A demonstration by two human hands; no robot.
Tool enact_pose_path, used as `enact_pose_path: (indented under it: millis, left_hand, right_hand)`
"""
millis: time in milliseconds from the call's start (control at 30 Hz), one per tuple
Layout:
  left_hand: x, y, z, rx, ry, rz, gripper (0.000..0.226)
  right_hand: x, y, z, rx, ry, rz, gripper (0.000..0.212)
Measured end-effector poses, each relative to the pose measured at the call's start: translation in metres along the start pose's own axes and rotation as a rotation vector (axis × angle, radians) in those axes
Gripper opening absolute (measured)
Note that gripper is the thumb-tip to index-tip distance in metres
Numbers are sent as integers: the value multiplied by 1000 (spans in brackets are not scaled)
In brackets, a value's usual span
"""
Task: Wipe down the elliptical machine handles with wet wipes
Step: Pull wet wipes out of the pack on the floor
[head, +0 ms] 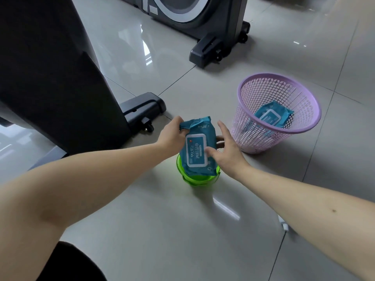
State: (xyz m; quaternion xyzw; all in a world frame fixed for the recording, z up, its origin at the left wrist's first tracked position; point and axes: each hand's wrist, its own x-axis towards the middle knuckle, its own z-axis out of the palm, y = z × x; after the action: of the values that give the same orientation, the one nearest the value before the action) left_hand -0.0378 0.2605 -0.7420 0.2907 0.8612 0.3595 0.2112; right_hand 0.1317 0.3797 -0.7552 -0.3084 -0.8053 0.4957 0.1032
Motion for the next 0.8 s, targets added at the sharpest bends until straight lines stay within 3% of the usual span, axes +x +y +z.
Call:
enact_pose_path:
  millis: [133,267,400,667,800]
  left_hand:
    - [1,-3,-1,-67,16,-83,7]
    - [-4,-4,-2,-95,20,-143,6]
    - [-4,-5,-5,-98,25,-155,10]
    - [-14,-1,1,-270,-39,-269,81]
    - [-24,4,5,-182,-141,-164,73]
  right_hand:
    - [-2,-7,2,-72,7,-80,83]
    - [-1,-7,5,-84,-125,-154,65]
    - [0,-10,6,30,-129,-52,64]
    - [5,-7,10,1,16,26,65]
    - [3,-10,13,-49,52,16,65]
